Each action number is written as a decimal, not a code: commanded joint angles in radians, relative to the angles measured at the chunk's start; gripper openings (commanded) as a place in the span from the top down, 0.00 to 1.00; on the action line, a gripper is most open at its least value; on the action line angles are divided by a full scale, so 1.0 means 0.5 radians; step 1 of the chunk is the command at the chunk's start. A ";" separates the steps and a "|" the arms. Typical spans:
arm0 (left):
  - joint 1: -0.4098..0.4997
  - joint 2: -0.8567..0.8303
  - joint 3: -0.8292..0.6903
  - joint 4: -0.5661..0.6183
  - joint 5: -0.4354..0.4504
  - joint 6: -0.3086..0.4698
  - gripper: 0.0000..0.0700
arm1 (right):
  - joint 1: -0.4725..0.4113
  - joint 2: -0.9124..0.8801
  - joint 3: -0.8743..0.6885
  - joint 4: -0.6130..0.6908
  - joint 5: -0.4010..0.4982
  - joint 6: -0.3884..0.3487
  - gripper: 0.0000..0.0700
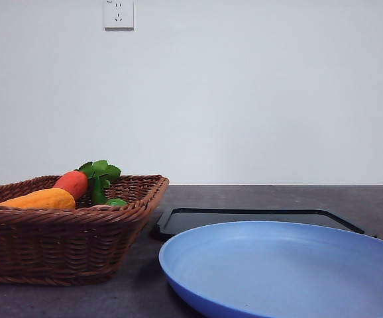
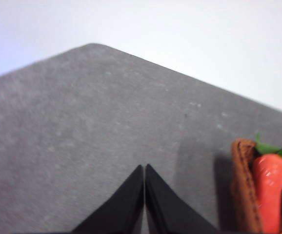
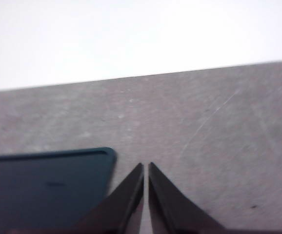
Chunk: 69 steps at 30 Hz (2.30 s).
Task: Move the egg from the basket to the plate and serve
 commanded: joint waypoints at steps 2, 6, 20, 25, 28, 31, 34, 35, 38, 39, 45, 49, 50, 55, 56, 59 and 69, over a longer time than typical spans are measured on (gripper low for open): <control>0.004 -0.003 -0.051 0.021 0.002 -0.295 1.00 | 0.001 -0.005 0.016 0.059 -0.063 0.337 1.00; 0.004 -0.003 -0.051 0.019 0.027 -0.391 1.00 | 0.001 -0.005 0.020 0.060 -0.193 0.446 1.00; 0.004 0.263 0.191 0.006 0.942 -0.391 1.00 | -0.001 0.155 0.368 -0.284 -0.233 0.732 1.00; 0.004 0.616 0.378 0.009 1.299 -0.362 1.00 | 0.000 0.434 0.601 -0.456 -0.250 0.655 1.00; 0.002 0.844 0.510 0.008 1.443 -0.293 1.00 | 0.000 0.627 0.739 -0.563 -0.317 0.527 1.00; -0.015 1.111 0.675 0.005 1.609 -0.257 1.00 | 0.000 0.843 0.886 -0.664 -0.402 0.419 1.00; -0.063 1.366 0.849 -0.057 1.724 -0.243 1.00 | 0.000 1.041 1.019 -0.778 -0.489 0.318 1.00; -0.086 1.439 0.906 -0.095 1.746 -0.218 1.00 | 0.001 1.099 1.055 -0.814 -0.511 0.290 1.00; -0.183 1.653 1.083 -0.258 1.783 -0.124 1.00 | 0.001 1.270 1.145 -0.946 -0.599 0.243 1.00; -0.219 1.711 1.133 -0.313 1.784 -0.094 1.00 | 0.001 1.317 1.161 -0.984 -0.627 0.231 1.00; -0.440 1.976 1.316 -0.409 1.784 -0.002 0.99 | 0.010 1.568 1.170 -1.199 -0.851 0.157 1.00; -0.538 2.043 1.329 -0.305 1.782 -0.009 0.91 | 0.062 1.710 1.162 -1.303 -0.859 0.088 0.96; -0.557 2.051 1.329 -0.278 1.781 -0.017 0.84 | 0.079 1.744 1.154 -1.304 -0.859 0.080 0.91; -0.613 2.065 1.329 -0.172 1.763 -0.106 0.59 | 0.167 1.921 1.094 -1.262 -0.859 0.083 0.68; -0.616 2.065 1.329 -0.159 1.760 -0.116 0.57 | 0.185 1.955 1.076 -1.237 -0.859 0.085 0.68; -0.616 2.065 1.329 -0.136 1.760 -0.124 0.55 | 0.247 2.060 1.018 -1.129 -0.859 0.119 0.68; -0.616 2.066 1.329 -0.132 1.759 -0.119 0.55 | 0.478 2.417 0.976 -0.764 -0.886 0.242 0.68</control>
